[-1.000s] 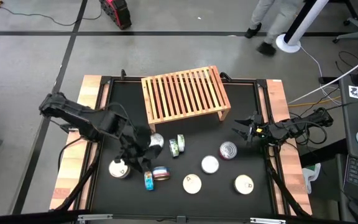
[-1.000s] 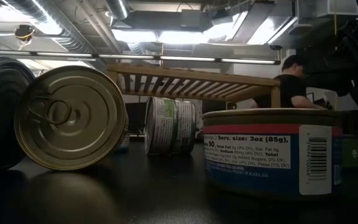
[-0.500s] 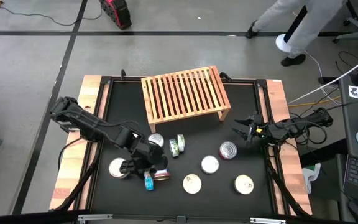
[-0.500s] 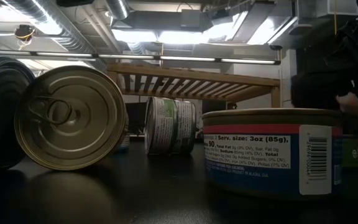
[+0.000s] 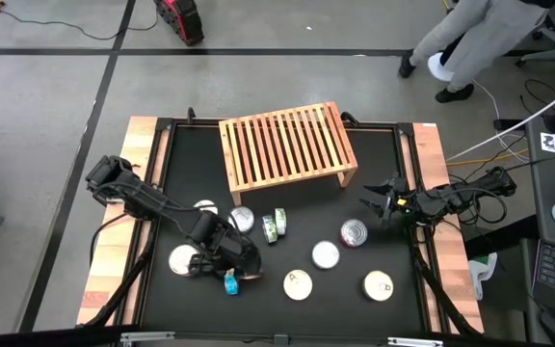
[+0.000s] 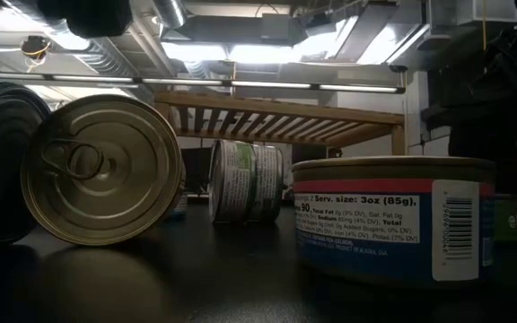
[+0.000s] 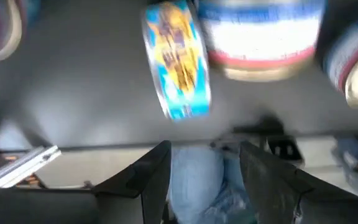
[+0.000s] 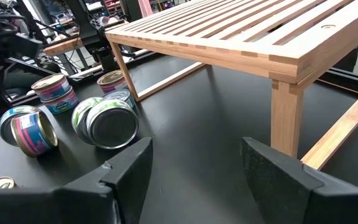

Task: Stack canned seafood by type on shelf
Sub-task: Put the yellow tuna can on the shelf

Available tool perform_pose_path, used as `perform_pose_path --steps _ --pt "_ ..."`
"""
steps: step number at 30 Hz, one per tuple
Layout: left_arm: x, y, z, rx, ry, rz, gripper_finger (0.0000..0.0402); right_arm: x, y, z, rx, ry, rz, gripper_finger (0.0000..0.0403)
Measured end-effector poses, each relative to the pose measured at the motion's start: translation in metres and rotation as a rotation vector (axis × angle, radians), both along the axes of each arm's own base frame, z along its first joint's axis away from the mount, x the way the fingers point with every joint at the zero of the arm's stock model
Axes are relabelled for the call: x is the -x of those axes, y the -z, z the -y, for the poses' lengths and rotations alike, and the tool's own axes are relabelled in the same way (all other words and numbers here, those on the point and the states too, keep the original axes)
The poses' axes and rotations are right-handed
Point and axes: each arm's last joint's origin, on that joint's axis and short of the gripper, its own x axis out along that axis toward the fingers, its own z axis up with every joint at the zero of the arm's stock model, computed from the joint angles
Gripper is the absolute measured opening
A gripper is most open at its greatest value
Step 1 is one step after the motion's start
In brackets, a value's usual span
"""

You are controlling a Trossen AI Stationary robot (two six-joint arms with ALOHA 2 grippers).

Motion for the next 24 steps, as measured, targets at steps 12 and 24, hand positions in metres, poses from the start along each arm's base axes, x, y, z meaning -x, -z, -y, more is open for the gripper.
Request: perform_pose_path --steps 12,24 --pt "0.006 0.002 0.003 -0.133 -0.035 0.0 0.0182 0.0 0.0 0.0 0.0 0.001 -0.001 0.0243" --pt "0.008 0.012 0.017 -0.164 -0.023 -0.009 0.0182 0.0 0.0 0.0 0.001 0.0 -0.002 0.0243"
